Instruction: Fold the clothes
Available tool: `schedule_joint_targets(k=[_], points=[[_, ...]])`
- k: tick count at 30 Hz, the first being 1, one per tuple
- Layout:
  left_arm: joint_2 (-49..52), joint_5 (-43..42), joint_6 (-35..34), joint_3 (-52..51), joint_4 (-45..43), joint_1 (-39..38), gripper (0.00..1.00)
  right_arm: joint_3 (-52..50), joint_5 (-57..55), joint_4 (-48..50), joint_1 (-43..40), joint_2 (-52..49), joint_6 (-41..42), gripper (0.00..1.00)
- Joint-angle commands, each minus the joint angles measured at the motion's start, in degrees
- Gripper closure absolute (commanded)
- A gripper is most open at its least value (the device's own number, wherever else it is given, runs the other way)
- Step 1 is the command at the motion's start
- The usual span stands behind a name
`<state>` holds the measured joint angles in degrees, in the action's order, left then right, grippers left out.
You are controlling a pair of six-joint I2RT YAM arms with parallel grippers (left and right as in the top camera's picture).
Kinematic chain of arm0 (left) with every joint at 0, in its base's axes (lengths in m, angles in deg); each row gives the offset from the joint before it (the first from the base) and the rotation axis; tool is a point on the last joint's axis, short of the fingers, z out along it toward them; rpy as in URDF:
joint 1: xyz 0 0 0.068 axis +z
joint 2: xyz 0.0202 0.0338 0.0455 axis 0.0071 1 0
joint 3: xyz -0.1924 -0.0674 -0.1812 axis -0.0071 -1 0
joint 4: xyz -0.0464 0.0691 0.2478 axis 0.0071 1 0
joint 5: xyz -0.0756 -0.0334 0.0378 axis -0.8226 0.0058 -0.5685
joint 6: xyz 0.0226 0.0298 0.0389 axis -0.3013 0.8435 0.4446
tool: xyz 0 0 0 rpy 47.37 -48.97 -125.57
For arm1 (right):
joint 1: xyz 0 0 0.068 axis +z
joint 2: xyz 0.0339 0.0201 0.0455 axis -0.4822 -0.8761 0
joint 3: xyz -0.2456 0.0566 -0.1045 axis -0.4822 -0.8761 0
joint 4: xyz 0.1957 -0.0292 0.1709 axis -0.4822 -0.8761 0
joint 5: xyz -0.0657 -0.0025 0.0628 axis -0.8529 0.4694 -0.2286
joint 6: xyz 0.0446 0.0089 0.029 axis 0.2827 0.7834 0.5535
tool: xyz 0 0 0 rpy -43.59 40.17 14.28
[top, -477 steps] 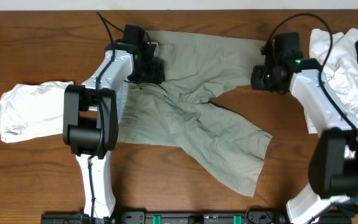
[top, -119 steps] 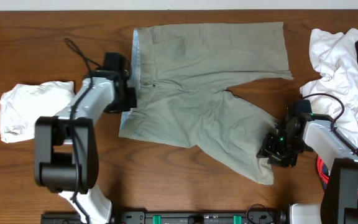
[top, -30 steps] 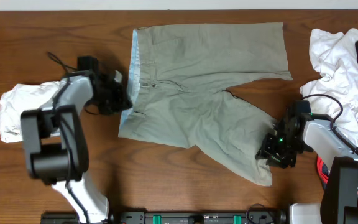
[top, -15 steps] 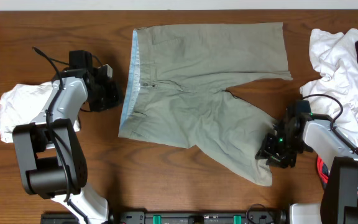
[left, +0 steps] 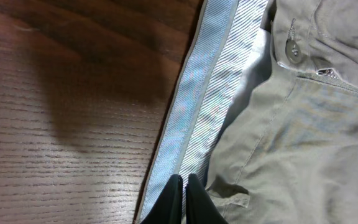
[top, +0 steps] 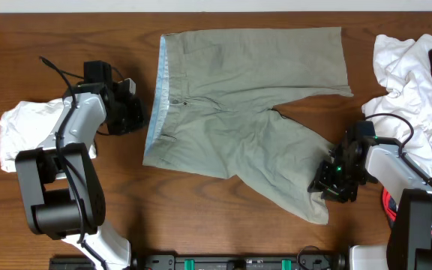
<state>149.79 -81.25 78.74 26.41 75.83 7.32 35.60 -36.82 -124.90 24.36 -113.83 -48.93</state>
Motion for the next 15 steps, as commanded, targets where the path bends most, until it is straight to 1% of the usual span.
schedule_joint_targets(k=[1, 3, 6, 7, 8, 11, 15], points=[[0.3, 0.5, -0.2, -0.3, 0.2, -0.3, 0.94, -2.3, -0.7, 0.0, 0.3, -2.2, -0.7, 0.61], [0.3, 0.5, -0.2, -0.3, 0.2, -0.3, 0.94, -2.3, -0.7, -0.1, 0.3, -2.2, -0.7, 0.61], [0.3, 0.4, -0.5, -0.3, 0.2, -0.9, 0.94, -2.0, -0.7, 0.3, 0.1, -2.2, -0.7, 0.67], [0.3, 0.4, -0.5, -0.3, 0.2, -1.5, 0.94, -1.6, -0.5, 1.1, -0.2, -2.2, -1.8, 0.89], [0.3, 0.4, -0.5, -0.3, 0.2, -2.0, 0.94, -1.2, 0.3, 1.5, -0.5, -2.2, -3.2, 0.99], [0.3, 0.5, -0.5, -0.3, 0.2, -4.7, 0.94, 1.6, 8.0, 0.1, -1.4, -2.2, -9.5, 0.99], [0.3, 3.4, -0.3, -0.4, -0.7, -8.8, 0.94, 6.2, 8.6, -4.0, -2.3, -2.1, -10.2, 0.99]])
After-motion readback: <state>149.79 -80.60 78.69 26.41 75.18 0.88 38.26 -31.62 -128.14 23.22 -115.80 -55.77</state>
